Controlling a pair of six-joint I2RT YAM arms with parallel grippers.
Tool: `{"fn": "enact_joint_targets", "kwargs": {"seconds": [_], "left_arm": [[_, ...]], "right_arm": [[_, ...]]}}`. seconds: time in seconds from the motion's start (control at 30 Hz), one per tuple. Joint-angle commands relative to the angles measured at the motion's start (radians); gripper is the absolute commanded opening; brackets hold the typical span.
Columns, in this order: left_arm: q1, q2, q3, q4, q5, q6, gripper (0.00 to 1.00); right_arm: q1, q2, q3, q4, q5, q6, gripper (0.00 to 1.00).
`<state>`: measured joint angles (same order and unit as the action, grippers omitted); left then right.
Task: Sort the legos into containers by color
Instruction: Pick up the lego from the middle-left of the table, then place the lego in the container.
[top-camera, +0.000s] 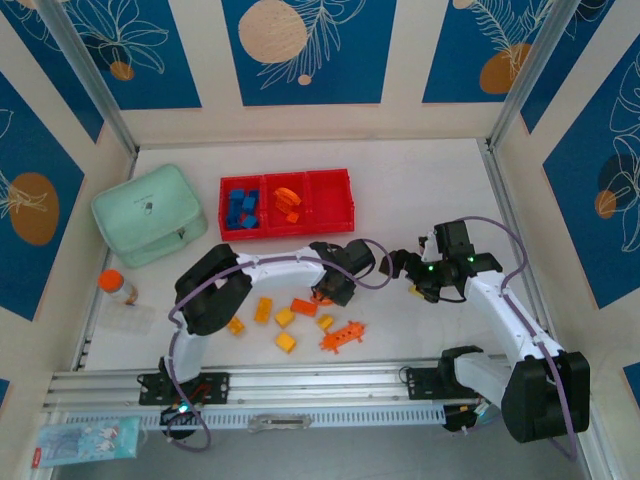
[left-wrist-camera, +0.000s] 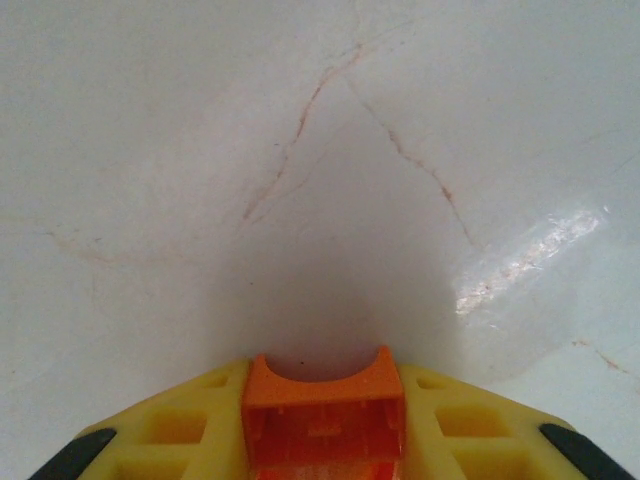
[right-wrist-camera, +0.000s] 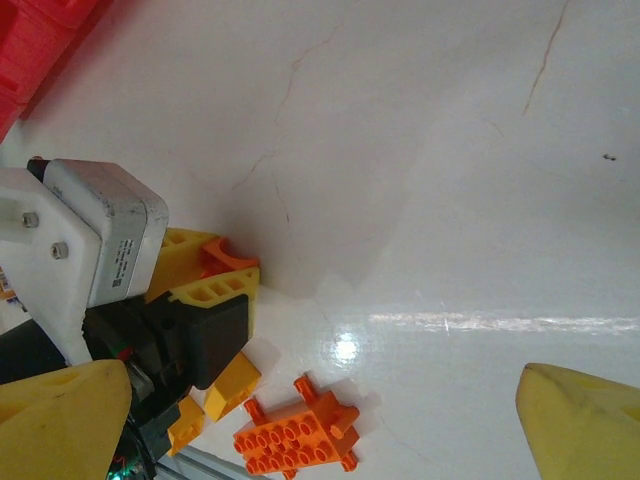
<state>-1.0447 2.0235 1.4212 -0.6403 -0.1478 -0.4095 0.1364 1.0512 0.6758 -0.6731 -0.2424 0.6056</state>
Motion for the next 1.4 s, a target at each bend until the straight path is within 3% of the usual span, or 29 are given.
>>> {"fn": "enact_joint_targets", "kwargs": {"seconds": [0.0,0.23,0.53,0.77,1.07,1.17,1.27,1.37], "left_arm": [[0.010,-0.058,0.032,-0.044,-0.034,0.023,0.32],[0.086,-0.179,0.053,-0.068,-0.076,0.034,0.31],[0.359,-0.268,0.139,-0.046,-0.045,0.022,0.26],[0.528,-0.100,0.378,-0.033,-0.021,0.025,0.26],[0.601,0.188,0.659,-0.089,0.006,0.017,0.27],[0.600,0.196,0.651,-0.084,0.020,0.020,0.34],[0.601,0.182,0.647,-0.090,0.003,0.033,0.51],[0.601,0.154,0.649,-0.098,-0.009,0.047,0.55]], "right_arm": [[0.016,0.009,0.019,0.010,-0.038,-0.022,0.99],[0.109,0.082,0.109,0.038,-0.007,-0.015,0.99],[0.212,0.207,0.220,0.111,0.033,0.016,0.99],[0.229,0.276,0.275,0.155,0.064,0.017,0.99],[0.227,0.338,0.344,0.137,0.075,-0.005,0.99],[0.226,0.346,0.353,0.132,0.078,-0.006,0.99],[0.226,0.352,0.360,0.131,0.078,-0.008,0.99],[0.226,0.351,0.367,0.123,0.078,-0.011,0.99]]}}
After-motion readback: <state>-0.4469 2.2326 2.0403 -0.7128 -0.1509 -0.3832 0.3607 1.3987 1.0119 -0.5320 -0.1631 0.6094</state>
